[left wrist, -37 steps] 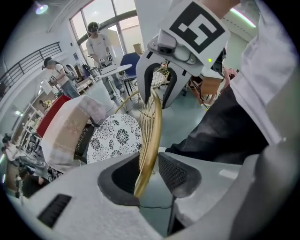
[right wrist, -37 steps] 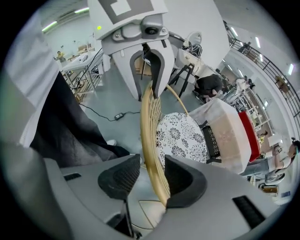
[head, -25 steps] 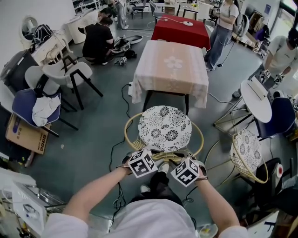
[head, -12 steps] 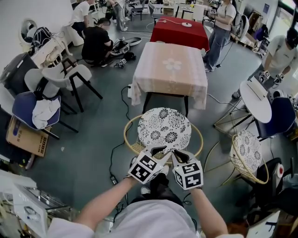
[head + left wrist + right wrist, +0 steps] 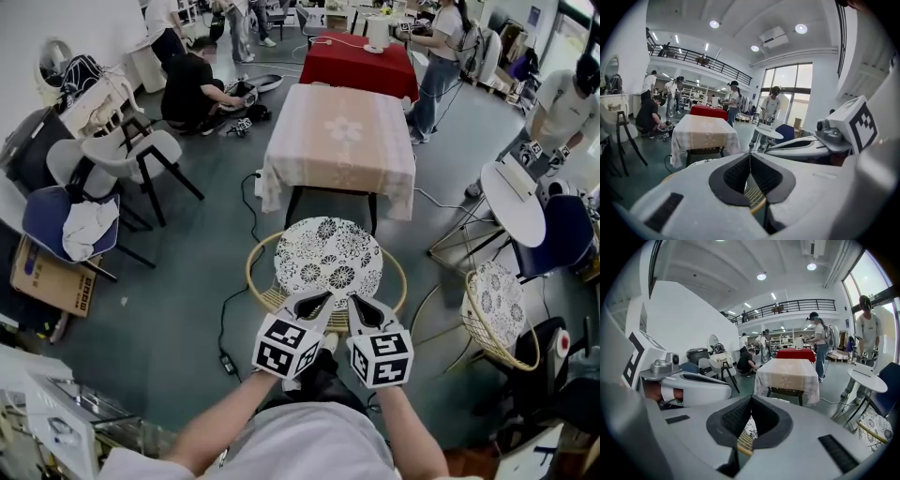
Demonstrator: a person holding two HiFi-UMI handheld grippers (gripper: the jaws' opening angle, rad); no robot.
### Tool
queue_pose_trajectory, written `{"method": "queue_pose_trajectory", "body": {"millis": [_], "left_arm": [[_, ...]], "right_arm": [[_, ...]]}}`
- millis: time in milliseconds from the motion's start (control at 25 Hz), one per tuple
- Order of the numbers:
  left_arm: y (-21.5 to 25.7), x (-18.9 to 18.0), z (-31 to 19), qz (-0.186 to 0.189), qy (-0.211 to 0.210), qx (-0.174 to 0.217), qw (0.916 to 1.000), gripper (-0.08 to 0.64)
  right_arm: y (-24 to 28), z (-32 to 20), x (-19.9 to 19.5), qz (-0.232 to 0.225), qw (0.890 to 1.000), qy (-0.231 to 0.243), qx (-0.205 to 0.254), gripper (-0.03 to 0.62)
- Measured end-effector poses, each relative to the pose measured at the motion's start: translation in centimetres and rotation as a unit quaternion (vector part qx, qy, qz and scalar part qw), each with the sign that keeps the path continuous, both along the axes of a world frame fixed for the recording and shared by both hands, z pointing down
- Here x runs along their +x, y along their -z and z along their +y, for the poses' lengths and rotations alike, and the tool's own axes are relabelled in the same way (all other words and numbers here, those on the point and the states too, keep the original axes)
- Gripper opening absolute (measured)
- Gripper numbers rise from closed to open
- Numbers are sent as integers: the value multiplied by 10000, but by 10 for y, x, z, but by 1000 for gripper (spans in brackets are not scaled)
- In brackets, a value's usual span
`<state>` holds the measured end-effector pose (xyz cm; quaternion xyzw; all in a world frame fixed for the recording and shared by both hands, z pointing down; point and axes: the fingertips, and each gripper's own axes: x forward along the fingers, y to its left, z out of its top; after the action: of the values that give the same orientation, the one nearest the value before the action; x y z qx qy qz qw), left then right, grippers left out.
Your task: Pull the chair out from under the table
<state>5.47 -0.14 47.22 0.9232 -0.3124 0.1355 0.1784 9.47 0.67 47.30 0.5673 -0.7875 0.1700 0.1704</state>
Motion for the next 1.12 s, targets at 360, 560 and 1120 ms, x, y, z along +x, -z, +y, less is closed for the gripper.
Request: {"method": "queue_pose_trajectory", "body": {"millis": [360, 560, 1120], "left_arm": [[0, 2, -4, -269, 142, 175, 9994, 6], [-3, 2, -3, -310, 187, 118, 9993, 5], [-7, 0, 0, -314, 180, 140, 9992, 5]], "right_arm": [[-1, 0, -2, -165, 9998, -109, 22, 2], [-3, 1, -4, -134, 9999, -84, 7, 2], [-8, 3, -10, -260, 9996, -92, -32, 2]]}}
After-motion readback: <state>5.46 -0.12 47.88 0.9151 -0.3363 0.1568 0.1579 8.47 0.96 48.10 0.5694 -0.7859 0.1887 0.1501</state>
